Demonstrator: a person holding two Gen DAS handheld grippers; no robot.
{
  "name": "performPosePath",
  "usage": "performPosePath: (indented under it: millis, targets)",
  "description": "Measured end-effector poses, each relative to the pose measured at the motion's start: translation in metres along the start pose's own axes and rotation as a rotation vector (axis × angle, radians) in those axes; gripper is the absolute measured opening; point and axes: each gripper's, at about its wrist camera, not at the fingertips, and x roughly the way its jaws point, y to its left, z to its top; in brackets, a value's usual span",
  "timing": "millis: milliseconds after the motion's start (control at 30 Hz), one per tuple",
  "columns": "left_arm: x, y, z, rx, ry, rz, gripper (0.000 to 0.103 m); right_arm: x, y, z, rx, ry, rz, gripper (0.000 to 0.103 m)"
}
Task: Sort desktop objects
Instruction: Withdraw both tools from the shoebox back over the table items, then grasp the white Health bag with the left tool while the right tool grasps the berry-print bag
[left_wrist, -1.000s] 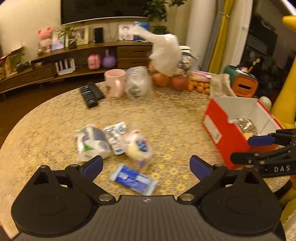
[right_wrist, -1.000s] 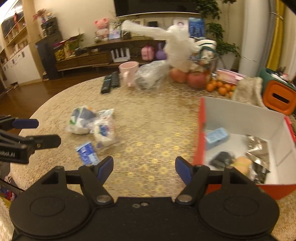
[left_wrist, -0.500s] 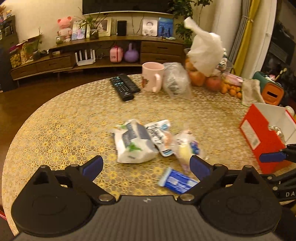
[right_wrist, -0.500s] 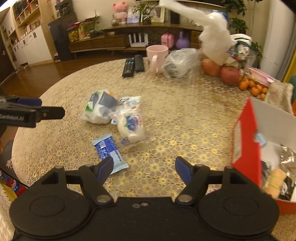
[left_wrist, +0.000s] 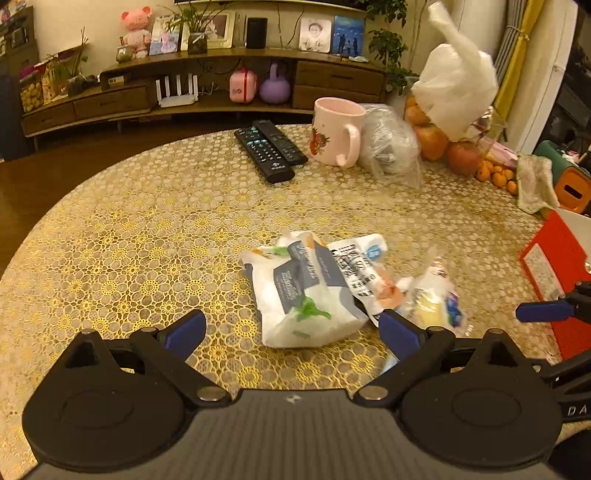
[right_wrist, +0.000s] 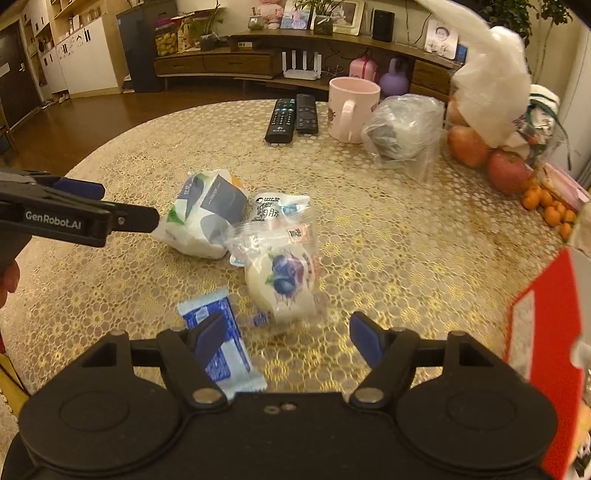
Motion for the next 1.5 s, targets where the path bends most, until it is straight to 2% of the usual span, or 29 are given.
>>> performPosePath:
  millis: [467, 733, 833, 1167, 1500]
  targets:
    - [0.069, -0.002, 0.022, -0.025, 0.082, -0.008, 0.100, 0.051, -0.012, 0.013, 0.022, 0.041, 0.031, 0.072]
    - [0.095, -0.007, 0.017, 0.008, 0.123, 0.010, 0.100, 0.071, -0.010, 0.018, -0.024, 0.052, 0.048, 0.071]
    - [0.097, -0.006, 0.015, 0.000, 0.123, 0.009, 0.100, 0.076, -0.010, 0.018, -0.020, 0.056, 0.058, 0.065]
    - [0.097, -0.015, 0.014, 0.039, 0.113, 0.003, 0.077, 0.077, -0.011, 0.016, -0.025, 0.057, 0.067, 0.058]
    - [0.088, -0.020, 0.013, 0.057, 0.118, 0.013, 0.065, 0.068, -0.012, 0.015, -0.037, 0.054, 0.050, 0.052]
